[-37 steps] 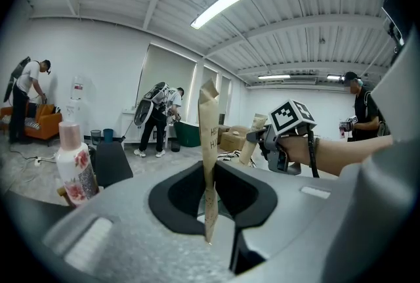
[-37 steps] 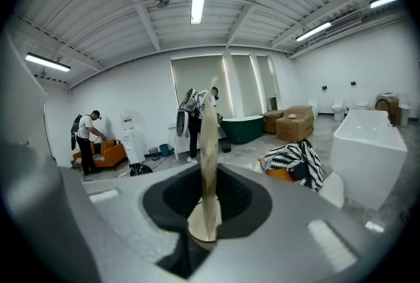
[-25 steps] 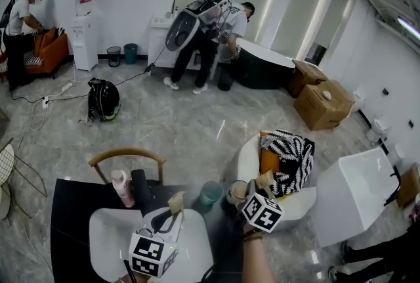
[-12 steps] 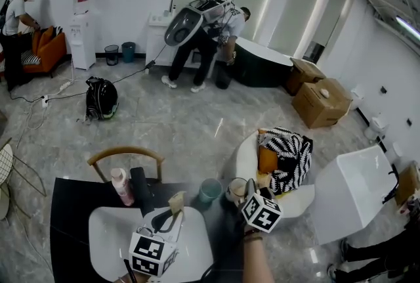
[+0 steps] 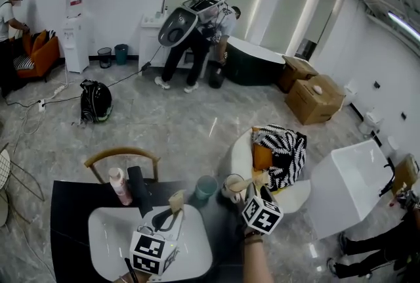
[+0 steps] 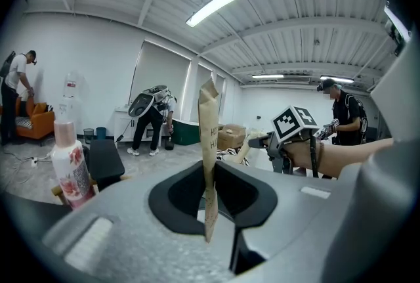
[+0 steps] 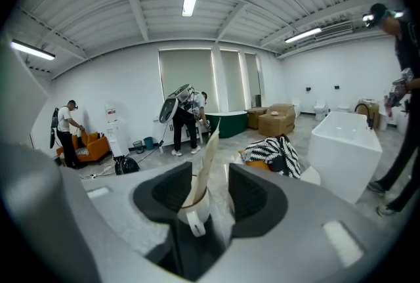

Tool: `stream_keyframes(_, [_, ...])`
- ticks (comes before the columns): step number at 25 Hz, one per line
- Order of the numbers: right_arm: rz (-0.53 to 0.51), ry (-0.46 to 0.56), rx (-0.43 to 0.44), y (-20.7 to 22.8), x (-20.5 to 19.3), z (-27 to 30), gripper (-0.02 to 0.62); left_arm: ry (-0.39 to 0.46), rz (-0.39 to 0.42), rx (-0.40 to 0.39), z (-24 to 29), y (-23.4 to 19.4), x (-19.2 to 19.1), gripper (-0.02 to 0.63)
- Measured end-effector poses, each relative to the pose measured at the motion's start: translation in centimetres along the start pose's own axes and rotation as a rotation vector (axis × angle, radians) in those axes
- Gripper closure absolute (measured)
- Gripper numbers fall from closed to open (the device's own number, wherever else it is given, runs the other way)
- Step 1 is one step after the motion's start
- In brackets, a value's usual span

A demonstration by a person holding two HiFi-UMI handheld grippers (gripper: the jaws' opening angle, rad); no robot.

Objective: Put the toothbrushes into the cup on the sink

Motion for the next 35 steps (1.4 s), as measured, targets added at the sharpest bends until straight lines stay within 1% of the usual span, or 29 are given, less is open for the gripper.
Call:
stream_keyframes(7, [-0.018, 0.004, -0.006, -0.7, -1.3, -2.9, 0.416, -0.003, 0.022, -0.032, -0.7, 1.0, 0.0, 0.554])
stream_keyframes(11, [-0.006, 0.012, -0.002, -1.0, -1.8, -4.6, 0.417, -0.007, 0.02, -0.045, -1.1, 1.5, -0.2, 0.554])
stream_keyframes(14, [-0.003, 0.011, 0.0, -1.3, -2.6, -5.9, 0.437, -0.007, 0.028, -0.046, -1.5, 1.5, -0.5, 0.554])
stream_keyframes(16, [-0.004, 0.01, 0.004, -1.8, -3.1, -6.8, 0.439, -0.006, 0.029, -0.045, -1.9, 1.3, -0.6, 0.554])
stream_keyframes(18, [-0.002, 0.009, 0.016, -2.5, -3.5, -7.9, 0.466, -0.005, 0.027, -0.046, -2.3, 1.2, -0.6, 0.554])
stream_keyframes(20, [-0.006, 0.009, 0.029, -3.4, -3.8, -9.0, 0.473, -0.002, 0.025, -0.049, -2.6, 1.1, -0.5, 0.554])
stream_keyframes(25, [-0.011, 0.016, 0.05, -5.4, -4.5, -10.9, 0.519, 0.007, 0.025, -0.062, -2.9, 0.9, -0.5, 0.554])
stream_keyframes(28, [-0.01, 0.015, 0.041, -6.0, -5.1, -12.0, 0.559, 0.01, 0.028, -0.072, -3.2, 1.1, -0.3, 0.554])
stream_keyframes(33, [0.003, 0.0, 0.023, -6.3, -6.3, -13.7, 0.589, 0.008, 0.027, -0.097, -3.5, 1.5, 0.1, 0.554])
stream_keyframes(35, [0.003, -0.005, 0.024, -6.5, -6.7, -14.3, 0.591, 0.01, 0.029, -0.107, -3.7, 1.7, 0.3, 0.554])
Point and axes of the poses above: the fingertips, and each gripper's own axes: z forward along the fingers, y to its right, x out of its top, the point moved 1 cm from there along -z, backward along the fingers, and after that the axes turned 11 degrees about -y, right-handed, at the moved point
